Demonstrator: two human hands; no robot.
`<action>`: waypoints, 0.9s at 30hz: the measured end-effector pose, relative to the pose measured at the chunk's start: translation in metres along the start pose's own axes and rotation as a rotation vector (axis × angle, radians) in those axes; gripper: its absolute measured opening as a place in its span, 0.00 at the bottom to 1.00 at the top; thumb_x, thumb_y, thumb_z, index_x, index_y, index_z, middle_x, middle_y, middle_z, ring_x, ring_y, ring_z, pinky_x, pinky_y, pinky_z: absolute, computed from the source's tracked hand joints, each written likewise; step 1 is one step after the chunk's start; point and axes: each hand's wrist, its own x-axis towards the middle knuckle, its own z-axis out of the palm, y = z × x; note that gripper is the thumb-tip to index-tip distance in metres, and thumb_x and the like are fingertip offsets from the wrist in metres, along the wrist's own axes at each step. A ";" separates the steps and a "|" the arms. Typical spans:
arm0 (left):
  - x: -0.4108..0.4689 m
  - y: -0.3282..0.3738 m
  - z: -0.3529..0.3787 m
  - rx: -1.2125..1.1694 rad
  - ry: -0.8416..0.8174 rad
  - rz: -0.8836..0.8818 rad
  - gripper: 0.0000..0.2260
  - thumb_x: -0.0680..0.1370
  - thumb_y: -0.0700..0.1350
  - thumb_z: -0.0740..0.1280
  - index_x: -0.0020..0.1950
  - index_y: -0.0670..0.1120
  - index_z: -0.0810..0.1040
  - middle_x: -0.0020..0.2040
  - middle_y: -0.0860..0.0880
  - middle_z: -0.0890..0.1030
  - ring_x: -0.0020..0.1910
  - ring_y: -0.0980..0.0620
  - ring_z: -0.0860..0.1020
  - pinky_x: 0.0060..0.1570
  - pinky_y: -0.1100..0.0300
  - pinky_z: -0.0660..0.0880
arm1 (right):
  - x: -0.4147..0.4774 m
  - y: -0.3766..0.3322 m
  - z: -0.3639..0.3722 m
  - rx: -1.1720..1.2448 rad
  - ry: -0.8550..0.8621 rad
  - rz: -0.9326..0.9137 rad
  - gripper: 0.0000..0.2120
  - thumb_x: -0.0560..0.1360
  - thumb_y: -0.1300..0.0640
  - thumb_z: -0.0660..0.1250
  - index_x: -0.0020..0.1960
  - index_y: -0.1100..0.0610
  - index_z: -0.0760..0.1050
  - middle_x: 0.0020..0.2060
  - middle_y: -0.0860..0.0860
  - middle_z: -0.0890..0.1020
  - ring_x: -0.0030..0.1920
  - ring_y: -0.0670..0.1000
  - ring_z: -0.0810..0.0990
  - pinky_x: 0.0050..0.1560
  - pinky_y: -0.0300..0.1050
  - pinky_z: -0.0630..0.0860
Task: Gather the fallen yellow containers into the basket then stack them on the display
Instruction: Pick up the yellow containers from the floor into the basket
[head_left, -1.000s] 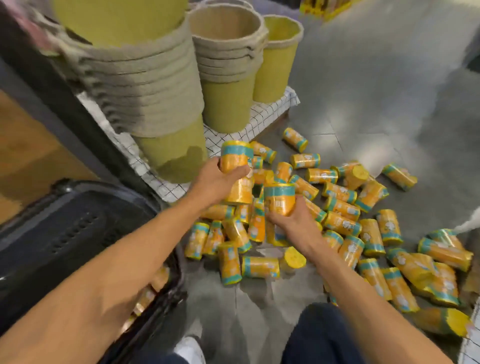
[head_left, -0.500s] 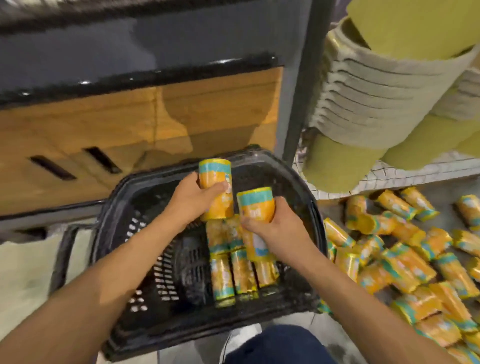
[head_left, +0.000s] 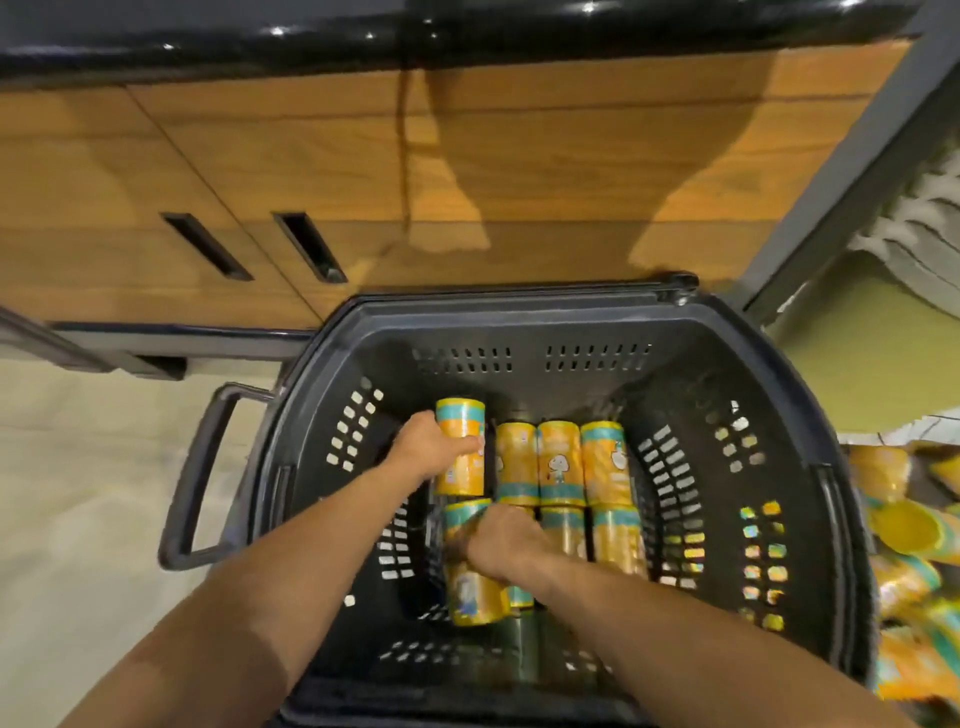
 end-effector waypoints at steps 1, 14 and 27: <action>0.006 -0.005 0.006 0.009 -0.006 -0.012 0.25 0.69 0.57 0.81 0.58 0.44 0.80 0.51 0.47 0.81 0.47 0.49 0.79 0.46 0.56 0.74 | 0.008 -0.002 0.005 -0.018 -0.009 0.008 0.19 0.82 0.47 0.66 0.65 0.59 0.79 0.61 0.56 0.83 0.61 0.58 0.82 0.59 0.49 0.80; 0.048 -0.042 0.047 -0.021 -0.054 -0.127 0.35 0.65 0.62 0.82 0.63 0.44 0.77 0.57 0.45 0.82 0.53 0.45 0.82 0.52 0.52 0.79 | 0.057 -0.001 0.026 -0.267 -0.057 -0.053 0.21 0.82 0.47 0.66 0.68 0.62 0.76 0.66 0.57 0.80 0.66 0.59 0.79 0.65 0.51 0.75; 0.063 -0.056 0.061 -0.016 -0.085 -0.134 0.33 0.66 0.63 0.81 0.62 0.45 0.78 0.56 0.45 0.83 0.52 0.45 0.82 0.55 0.48 0.80 | 0.077 -0.010 0.041 -0.692 -0.060 -0.199 0.24 0.85 0.42 0.57 0.78 0.50 0.67 0.73 0.53 0.74 0.71 0.59 0.75 0.60 0.53 0.75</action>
